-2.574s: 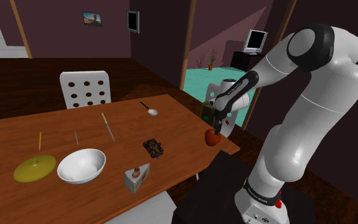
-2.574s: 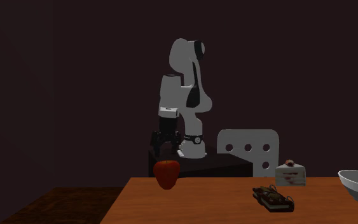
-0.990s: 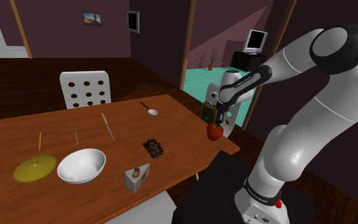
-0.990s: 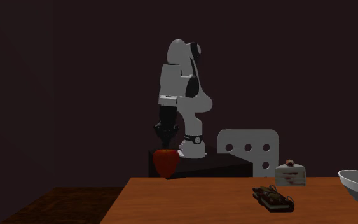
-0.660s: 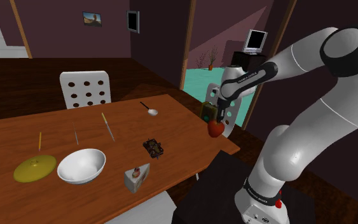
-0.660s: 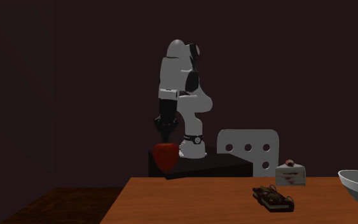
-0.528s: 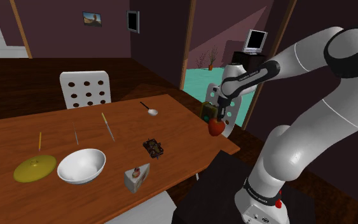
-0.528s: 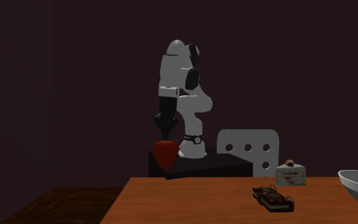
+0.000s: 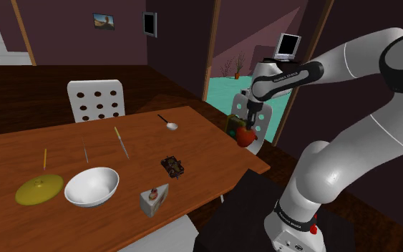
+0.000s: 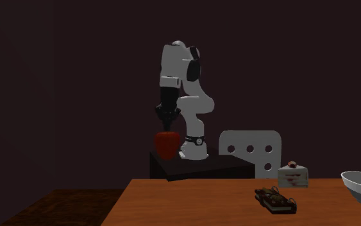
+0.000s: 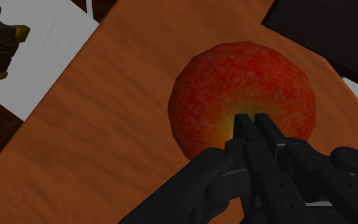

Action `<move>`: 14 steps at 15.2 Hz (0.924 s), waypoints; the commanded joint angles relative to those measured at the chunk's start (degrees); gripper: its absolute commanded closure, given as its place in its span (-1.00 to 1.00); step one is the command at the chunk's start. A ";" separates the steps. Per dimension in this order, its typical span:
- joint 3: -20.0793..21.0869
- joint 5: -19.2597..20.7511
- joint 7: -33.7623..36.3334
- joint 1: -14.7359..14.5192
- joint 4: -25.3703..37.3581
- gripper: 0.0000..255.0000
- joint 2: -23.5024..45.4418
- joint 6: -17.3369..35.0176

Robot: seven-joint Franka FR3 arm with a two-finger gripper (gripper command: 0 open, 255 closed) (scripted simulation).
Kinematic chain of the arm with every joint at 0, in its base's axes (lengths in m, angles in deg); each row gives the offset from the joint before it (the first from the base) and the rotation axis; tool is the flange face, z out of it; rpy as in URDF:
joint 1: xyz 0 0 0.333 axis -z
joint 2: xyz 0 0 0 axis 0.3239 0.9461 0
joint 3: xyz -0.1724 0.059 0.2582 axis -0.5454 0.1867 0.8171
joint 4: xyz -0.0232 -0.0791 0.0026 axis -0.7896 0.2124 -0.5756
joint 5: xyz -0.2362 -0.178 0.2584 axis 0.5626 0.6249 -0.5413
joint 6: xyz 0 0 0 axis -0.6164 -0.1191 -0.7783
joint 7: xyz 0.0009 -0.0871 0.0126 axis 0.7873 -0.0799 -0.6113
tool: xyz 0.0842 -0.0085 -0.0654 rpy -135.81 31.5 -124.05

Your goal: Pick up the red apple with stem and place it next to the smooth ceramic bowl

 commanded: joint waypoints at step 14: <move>7.48 -1.95 4.36 -0.54 3.28 1.00 -6.85 -11.23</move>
